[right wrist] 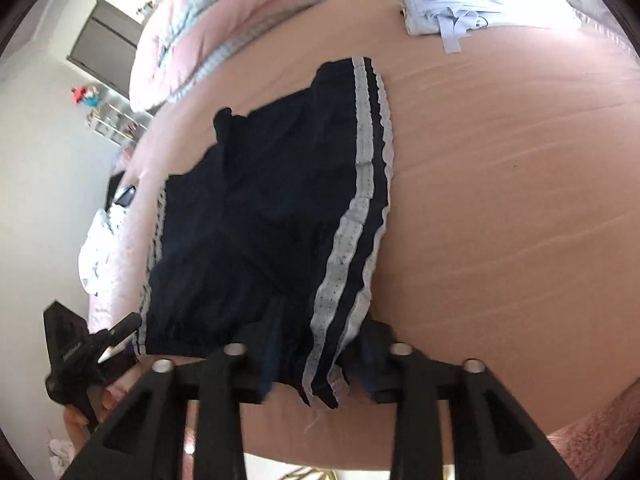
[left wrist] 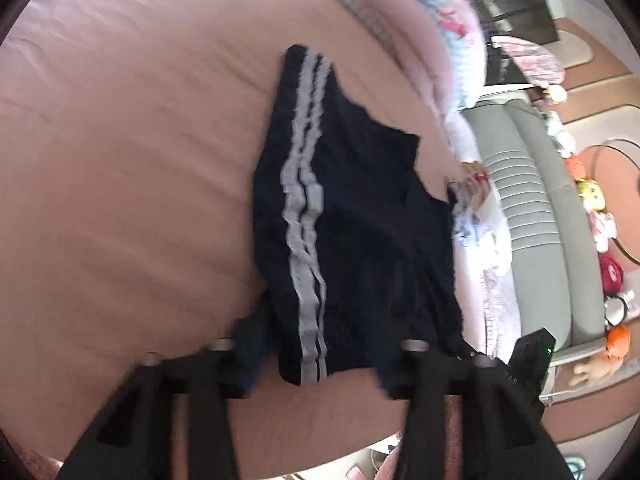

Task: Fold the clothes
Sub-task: 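Lower the skirt onto the bed and open both tools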

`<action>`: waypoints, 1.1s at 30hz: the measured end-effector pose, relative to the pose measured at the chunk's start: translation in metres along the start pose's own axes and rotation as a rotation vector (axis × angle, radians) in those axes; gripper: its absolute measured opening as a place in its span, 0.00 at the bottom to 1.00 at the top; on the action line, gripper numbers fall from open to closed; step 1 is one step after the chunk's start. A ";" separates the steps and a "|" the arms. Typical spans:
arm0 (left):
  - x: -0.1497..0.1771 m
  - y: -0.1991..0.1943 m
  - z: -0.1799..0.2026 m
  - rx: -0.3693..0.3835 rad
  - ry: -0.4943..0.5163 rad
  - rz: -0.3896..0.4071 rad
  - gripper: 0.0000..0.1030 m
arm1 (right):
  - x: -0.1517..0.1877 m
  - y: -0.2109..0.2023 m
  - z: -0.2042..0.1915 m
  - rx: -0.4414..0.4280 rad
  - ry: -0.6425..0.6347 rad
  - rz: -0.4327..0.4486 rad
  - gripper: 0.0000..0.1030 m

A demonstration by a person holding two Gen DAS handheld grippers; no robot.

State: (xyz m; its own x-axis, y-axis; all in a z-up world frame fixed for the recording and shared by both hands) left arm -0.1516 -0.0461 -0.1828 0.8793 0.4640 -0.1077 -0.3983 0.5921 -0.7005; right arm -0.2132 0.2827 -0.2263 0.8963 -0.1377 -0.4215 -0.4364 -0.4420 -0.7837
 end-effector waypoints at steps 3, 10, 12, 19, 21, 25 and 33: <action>0.009 -0.005 0.000 -0.017 0.025 -0.006 0.24 | 0.001 0.001 -0.015 0.080 -0.077 -0.002 0.18; 0.030 -0.017 0.002 -0.057 0.083 -0.019 0.06 | -0.003 -0.029 -0.020 0.051 -0.045 -0.016 0.06; 0.036 -0.021 0.002 -0.068 0.099 -0.023 0.07 | 0.004 -0.042 -0.022 0.058 -0.058 -0.043 0.06; 0.025 -0.039 -0.003 -0.162 0.135 -0.001 0.21 | 0.029 -0.029 -0.003 0.111 -0.024 -0.156 0.22; 0.020 -0.045 -0.005 -0.192 0.144 0.007 0.36 | 0.020 -0.049 -0.006 0.124 -0.038 -0.103 0.33; 0.003 -0.056 -0.001 -0.263 0.202 0.055 0.39 | -0.005 -0.094 -0.019 0.249 -0.160 0.064 0.33; -0.094 0.016 0.049 -0.344 0.406 0.145 0.39 | -0.103 -0.017 -0.075 0.244 -0.482 0.040 0.33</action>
Point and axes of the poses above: each gripper's, at about its wrist camera, not at the fingertips, and y roughly the way its jaws point, z to its right, x to its underside, the point moved 2 cm from there along y, roughly the way its jaws point, and after that the axes turned 9 degrees about -y, right-handed, at the moved point
